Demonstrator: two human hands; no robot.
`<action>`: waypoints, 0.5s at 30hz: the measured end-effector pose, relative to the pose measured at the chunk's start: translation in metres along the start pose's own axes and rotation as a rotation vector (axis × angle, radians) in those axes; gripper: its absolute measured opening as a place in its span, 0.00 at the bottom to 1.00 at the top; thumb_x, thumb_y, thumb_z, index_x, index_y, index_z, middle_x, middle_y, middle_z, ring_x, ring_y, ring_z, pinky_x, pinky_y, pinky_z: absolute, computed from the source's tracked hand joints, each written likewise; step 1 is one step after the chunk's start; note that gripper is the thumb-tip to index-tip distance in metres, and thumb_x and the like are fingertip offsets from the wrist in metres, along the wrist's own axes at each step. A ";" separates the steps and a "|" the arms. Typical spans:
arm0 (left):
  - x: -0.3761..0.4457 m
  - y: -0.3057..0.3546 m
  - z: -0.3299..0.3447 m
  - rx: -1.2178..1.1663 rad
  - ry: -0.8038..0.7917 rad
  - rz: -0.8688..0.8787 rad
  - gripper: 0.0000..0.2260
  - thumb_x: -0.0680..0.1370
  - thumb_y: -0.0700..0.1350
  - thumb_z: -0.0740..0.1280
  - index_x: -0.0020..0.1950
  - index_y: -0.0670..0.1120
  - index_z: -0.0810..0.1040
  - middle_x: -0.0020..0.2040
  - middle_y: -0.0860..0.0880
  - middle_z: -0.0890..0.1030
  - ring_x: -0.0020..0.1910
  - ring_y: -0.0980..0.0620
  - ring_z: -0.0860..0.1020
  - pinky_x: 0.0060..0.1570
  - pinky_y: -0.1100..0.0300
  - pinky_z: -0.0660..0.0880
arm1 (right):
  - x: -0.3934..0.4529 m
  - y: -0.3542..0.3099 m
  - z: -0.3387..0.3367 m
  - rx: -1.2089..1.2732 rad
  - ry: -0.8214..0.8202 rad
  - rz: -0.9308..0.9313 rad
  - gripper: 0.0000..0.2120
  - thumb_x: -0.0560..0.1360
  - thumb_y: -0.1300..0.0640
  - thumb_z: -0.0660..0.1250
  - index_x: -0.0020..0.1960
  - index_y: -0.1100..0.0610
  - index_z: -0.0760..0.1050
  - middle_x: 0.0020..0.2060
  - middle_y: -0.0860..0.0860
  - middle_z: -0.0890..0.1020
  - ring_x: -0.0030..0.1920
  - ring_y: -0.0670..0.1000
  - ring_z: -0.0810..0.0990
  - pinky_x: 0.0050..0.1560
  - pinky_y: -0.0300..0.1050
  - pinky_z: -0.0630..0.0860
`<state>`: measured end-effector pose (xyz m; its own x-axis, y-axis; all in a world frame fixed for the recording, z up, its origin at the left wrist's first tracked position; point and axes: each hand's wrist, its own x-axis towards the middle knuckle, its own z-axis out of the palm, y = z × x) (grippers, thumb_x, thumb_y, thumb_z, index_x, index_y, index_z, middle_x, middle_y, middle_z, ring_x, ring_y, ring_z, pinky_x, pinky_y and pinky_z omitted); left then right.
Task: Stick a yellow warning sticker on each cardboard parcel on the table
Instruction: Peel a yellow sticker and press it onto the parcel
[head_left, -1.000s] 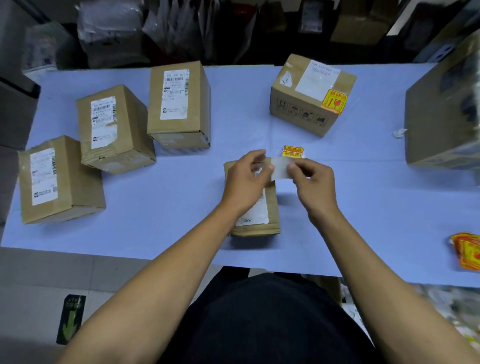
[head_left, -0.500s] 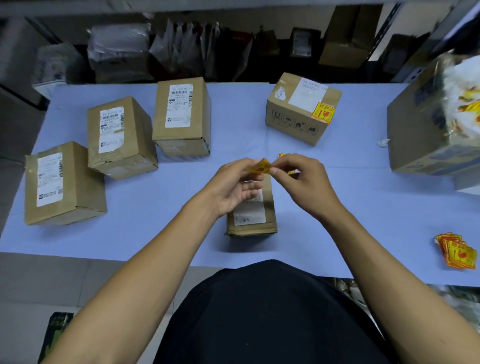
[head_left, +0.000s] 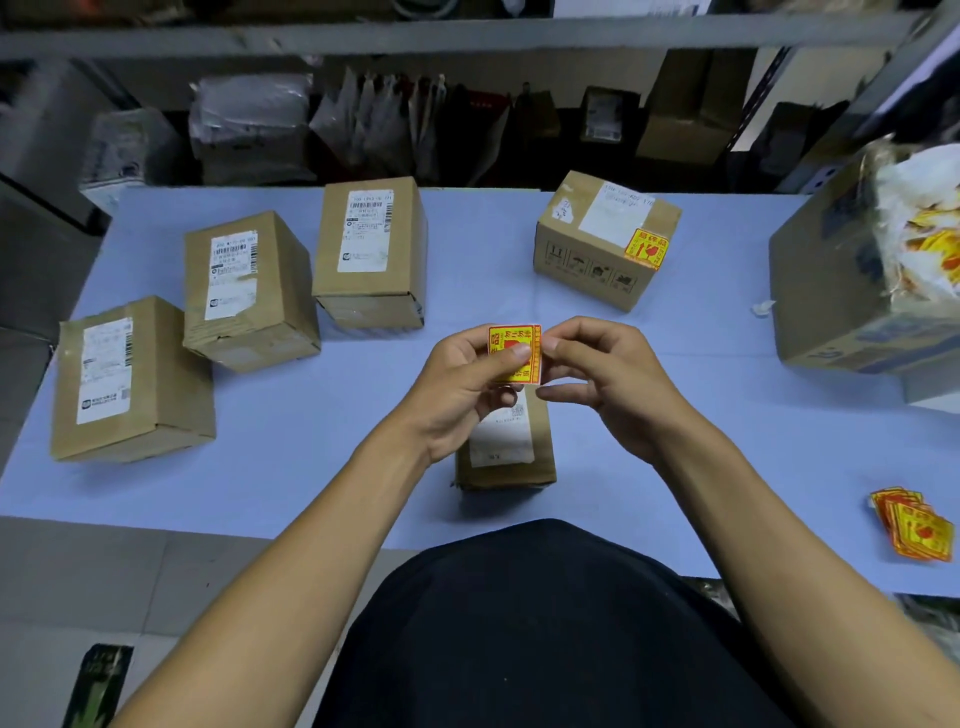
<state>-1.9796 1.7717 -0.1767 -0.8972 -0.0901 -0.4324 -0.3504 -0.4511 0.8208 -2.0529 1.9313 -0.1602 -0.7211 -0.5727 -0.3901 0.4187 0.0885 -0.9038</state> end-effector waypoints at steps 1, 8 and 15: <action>-0.001 0.001 0.000 0.026 -0.028 -0.008 0.03 0.79 0.38 0.69 0.51 0.42 0.81 0.41 0.44 0.82 0.34 0.54 0.78 0.30 0.65 0.73 | 0.000 -0.002 -0.001 0.017 -0.009 0.010 0.08 0.79 0.62 0.67 0.41 0.57 0.81 0.38 0.57 0.82 0.40 0.54 0.81 0.43 0.47 0.83; -0.005 0.011 0.005 -0.052 -0.067 -0.032 0.04 0.74 0.39 0.69 0.46 0.44 0.83 0.39 0.44 0.84 0.33 0.53 0.81 0.27 0.65 0.72 | 0.000 -0.009 -0.002 0.055 -0.083 0.039 0.14 0.79 0.63 0.65 0.38 0.53 0.82 0.34 0.56 0.84 0.37 0.53 0.85 0.37 0.44 0.83; -0.006 0.013 0.003 -0.060 0.123 0.096 0.04 0.77 0.36 0.70 0.45 0.45 0.80 0.41 0.44 0.84 0.36 0.51 0.81 0.34 0.63 0.77 | 0.001 -0.003 -0.003 0.096 0.043 -0.026 0.11 0.79 0.62 0.66 0.39 0.53 0.79 0.37 0.55 0.84 0.42 0.54 0.86 0.42 0.47 0.84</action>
<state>-1.9790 1.7694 -0.1624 -0.8846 -0.2417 -0.3989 -0.2448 -0.4874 0.8381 -2.0569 1.9325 -0.1581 -0.7545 -0.5382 -0.3757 0.4491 -0.0060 -0.8934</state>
